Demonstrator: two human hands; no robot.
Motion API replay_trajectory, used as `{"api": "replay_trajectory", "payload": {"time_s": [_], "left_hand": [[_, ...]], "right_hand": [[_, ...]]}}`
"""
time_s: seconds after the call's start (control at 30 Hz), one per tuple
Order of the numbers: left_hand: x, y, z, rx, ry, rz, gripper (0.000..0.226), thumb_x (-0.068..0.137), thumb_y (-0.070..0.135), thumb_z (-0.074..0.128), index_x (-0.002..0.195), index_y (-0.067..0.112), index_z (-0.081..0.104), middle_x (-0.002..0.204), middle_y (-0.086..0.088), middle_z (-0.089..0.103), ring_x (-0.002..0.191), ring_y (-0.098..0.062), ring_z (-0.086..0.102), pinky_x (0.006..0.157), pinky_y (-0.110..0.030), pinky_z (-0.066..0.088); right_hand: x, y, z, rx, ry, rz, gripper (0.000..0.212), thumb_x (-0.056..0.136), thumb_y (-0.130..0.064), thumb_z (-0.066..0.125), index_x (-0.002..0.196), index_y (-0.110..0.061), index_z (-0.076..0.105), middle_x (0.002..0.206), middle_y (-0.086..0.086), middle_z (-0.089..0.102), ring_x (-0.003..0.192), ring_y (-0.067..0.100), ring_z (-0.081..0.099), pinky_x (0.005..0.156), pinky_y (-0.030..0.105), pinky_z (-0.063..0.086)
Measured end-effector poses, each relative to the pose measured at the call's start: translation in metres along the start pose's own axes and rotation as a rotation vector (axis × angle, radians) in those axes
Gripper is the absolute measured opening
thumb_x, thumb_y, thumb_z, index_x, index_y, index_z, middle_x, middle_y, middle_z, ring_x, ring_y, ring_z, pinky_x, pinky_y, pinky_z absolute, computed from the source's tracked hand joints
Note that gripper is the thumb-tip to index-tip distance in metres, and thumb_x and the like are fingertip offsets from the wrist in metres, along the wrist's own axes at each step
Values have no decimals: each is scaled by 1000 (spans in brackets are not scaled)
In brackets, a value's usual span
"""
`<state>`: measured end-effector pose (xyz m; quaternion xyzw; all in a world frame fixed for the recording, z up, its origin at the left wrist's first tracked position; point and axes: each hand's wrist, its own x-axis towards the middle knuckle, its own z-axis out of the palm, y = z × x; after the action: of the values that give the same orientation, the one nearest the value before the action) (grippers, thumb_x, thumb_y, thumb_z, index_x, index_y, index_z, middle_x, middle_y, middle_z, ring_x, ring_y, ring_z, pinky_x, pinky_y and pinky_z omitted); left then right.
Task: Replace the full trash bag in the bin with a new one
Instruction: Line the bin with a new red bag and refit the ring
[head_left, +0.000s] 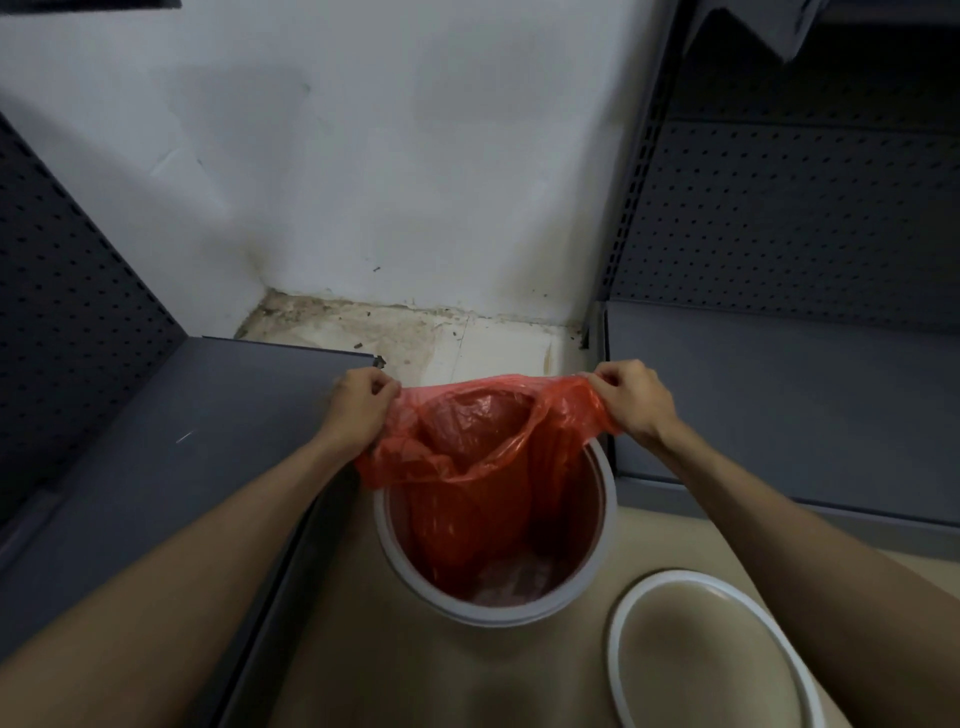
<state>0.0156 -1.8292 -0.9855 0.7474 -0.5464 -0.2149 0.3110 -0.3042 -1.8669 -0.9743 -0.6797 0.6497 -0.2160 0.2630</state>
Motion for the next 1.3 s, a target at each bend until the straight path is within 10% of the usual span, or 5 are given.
{"api": "replay_trajectory", "payload": {"time_s": [0.27, 0.5, 1.03, 1.2, 1.3], "left_hand": [[-15, -19, -9, 188, -130, 151, 11, 91, 28, 66, 94, 21, 75, 90, 6, 66, 86, -13, 62, 78, -34, 52], [-52, -2, -30, 250, -57, 554, 17, 89, 7, 65, 105, 9, 69, 103, -2, 54, 98, -17, 51, 83, -37, 50], [-113, 6, -57, 255, -477, 340, 99, 75, 74, 62, 154, 36, 15, 159, 13, 18, 141, -3, 20, 117, -33, 25], [-103, 8, -53, 278, -473, 351, 102, 70, 82, 60, 152, 42, 15, 157, 14, 22, 141, -7, 24, 117, -43, 29], [-95, 10, -49, 359, -484, 363, 109, 65, 88, 57, 152, 44, 8, 161, 12, 16, 146, -12, 19, 118, -50, 26]], "right_hand": [[-24, 25, 0, 60, -135, 5, 28, 89, -38, 60, 75, -15, 66, 72, 5, 71, 72, 26, 68, 70, 48, 57], [-54, 10, -20, 38, -67, -189, 22, 84, -24, 74, 104, -17, 68, 105, -1, 51, 90, 15, 50, 75, 17, 40], [-93, -12, -46, -35, -256, -187, 31, 83, 1, 58, 92, -20, 79, 87, -10, 73, 67, -18, 58, 58, 1, 39], [-89, -18, -42, -168, -162, -311, 20, 89, -25, 65, 107, -16, 71, 113, -3, 58, 101, 8, 52, 88, 21, 38], [-92, -35, -36, -58, -156, -357, 12, 89, -15, 64, 96, -16, 73, 99, -5, 63, 84, 6, 57, 73, 18, 42]]}}
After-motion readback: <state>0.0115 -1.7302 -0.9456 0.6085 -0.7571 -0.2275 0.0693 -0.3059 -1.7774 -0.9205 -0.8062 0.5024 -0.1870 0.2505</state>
